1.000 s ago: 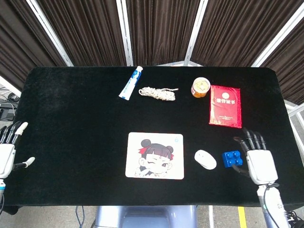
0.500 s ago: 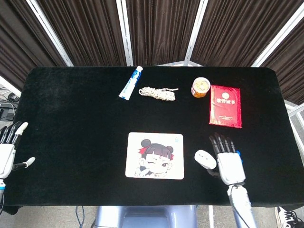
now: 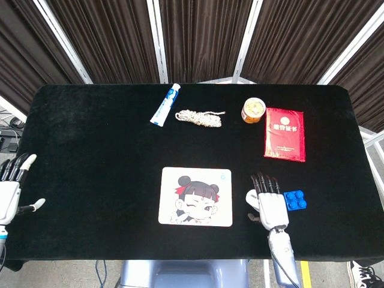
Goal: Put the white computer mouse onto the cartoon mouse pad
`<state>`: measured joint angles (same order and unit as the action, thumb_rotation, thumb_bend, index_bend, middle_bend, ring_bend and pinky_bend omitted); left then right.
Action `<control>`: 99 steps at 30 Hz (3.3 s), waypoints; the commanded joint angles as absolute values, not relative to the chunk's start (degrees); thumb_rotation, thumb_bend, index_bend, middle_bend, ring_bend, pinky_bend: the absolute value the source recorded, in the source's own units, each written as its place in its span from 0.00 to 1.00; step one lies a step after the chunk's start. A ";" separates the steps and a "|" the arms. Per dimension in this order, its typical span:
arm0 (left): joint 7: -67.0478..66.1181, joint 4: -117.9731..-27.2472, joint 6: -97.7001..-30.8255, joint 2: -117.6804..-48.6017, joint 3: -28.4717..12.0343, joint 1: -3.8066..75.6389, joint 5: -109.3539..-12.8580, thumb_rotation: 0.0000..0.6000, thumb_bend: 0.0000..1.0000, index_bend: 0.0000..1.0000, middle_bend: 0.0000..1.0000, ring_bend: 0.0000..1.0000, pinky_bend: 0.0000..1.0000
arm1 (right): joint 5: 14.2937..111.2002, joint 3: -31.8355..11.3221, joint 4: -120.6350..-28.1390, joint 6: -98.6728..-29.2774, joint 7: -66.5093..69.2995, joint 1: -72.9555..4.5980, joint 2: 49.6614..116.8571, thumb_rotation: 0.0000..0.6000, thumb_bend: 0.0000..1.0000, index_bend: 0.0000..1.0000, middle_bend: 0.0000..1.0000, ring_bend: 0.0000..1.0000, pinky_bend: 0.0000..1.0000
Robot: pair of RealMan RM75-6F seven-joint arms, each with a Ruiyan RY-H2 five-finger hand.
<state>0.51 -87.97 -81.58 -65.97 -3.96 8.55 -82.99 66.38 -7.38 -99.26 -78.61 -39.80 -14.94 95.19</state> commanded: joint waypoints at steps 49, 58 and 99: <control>0.97 -87.98 -82.19 -66.64 -4.31 8.58 -82.95 1.00 0.13 0.00 0.00 0.00 0.00 | 56.34 -14.21 -82.82 -74.94 -38.73 -21.65 102.36 1.00 0.19 0.00 0.00 0.00 0.00; 0.57 -88.24 -82.02 -66.64 -4.23 8.63 -82.90 1.00 0.13 0.00 0.00 0.00 0.00 | 53.91 -16.36 -81.27 -74.26 -38.99 -22.99 101.73 1.00 0.19 0.00 0.00 0.00 0.00; 1.26 -88.48 -81.91 -66.38 -4.00 8.61 -83.16 1.00 0.13 0.00 0.00 0.00 0.00 | 48.79 -16.86 -79.64 -74.68 -39.71 -26.61 103.23 1.00 0.19 0.00 0.00 0.00 0.00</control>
